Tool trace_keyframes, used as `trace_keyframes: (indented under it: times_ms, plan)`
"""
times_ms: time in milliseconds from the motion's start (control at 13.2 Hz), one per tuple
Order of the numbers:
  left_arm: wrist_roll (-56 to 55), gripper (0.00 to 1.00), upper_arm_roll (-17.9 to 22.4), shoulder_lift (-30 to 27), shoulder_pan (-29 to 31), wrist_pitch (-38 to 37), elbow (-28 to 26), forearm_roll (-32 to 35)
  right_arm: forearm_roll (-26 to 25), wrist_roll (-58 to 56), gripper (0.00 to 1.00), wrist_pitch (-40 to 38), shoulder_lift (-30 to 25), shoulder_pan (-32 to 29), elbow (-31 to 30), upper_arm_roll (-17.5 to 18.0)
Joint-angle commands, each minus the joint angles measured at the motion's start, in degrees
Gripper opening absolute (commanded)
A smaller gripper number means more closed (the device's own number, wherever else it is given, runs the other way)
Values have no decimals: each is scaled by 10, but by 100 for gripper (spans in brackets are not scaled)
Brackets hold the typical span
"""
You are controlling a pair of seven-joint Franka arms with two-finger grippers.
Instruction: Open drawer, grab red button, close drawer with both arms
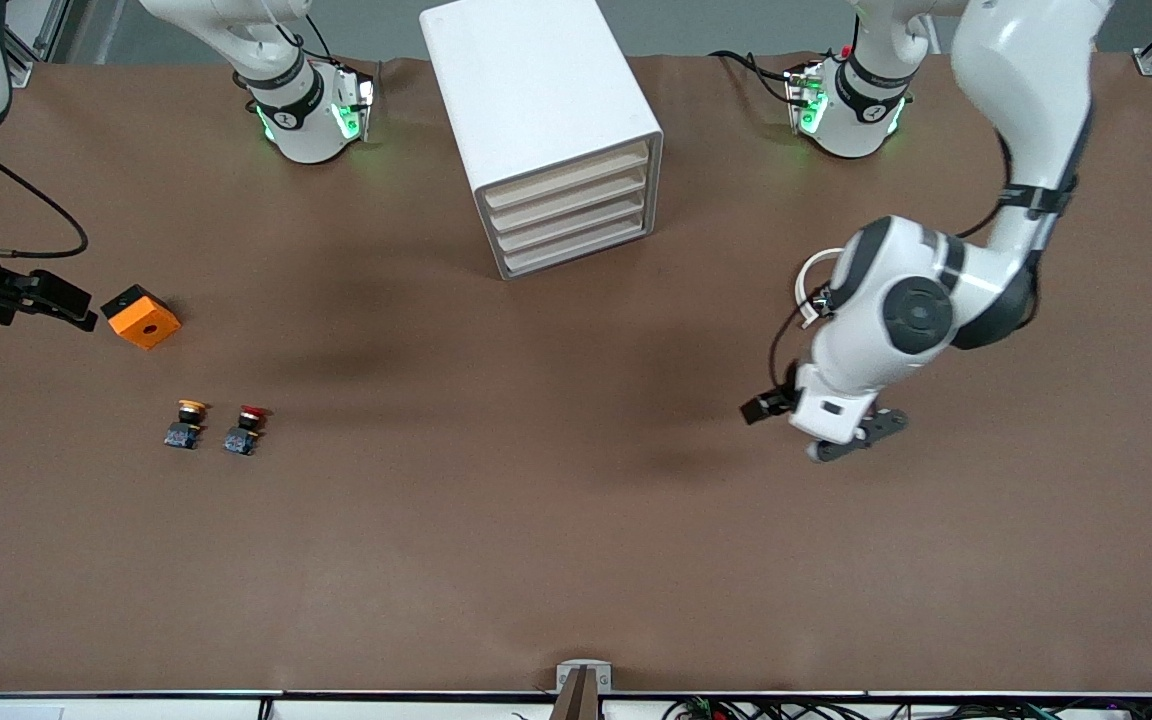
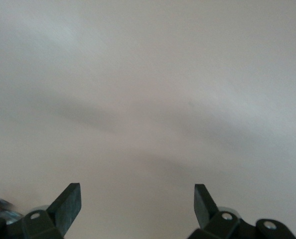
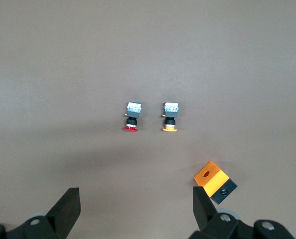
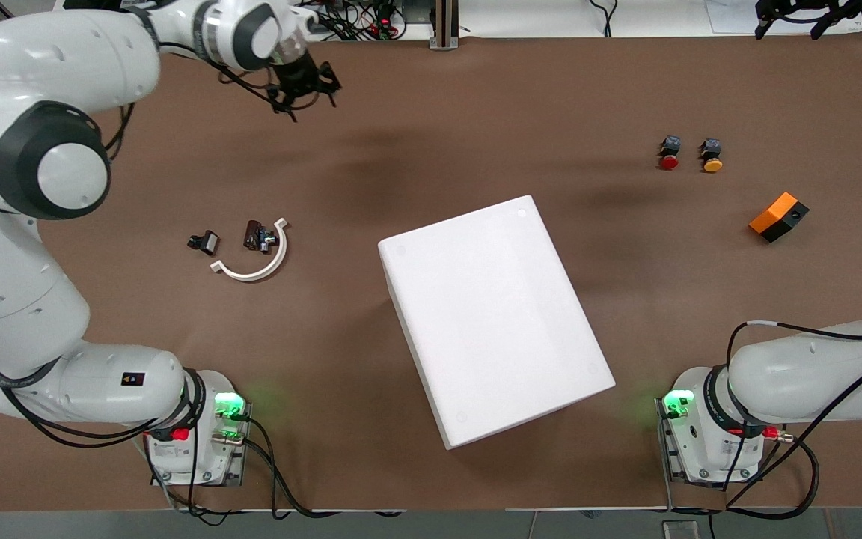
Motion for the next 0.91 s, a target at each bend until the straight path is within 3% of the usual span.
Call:
trace_keyframes:
  times_ms: [0,302,453,831]
  plan:
    - [92,100,-9,-37,66,-35,-16,9,-3,-4,100,-16,5,-16,29,11]
    - [267,100,-4,-59,147,-69,6,9,-7,-1,100,-91,7,-19,102,10]
    - [319,100,-7,-81,180,-69,6,9,3,1,100,-114,7,-23,98,9]
    - [336,100,-7,-151,196,-118,6,7,23,36,100,-150,0,-28,96,9]
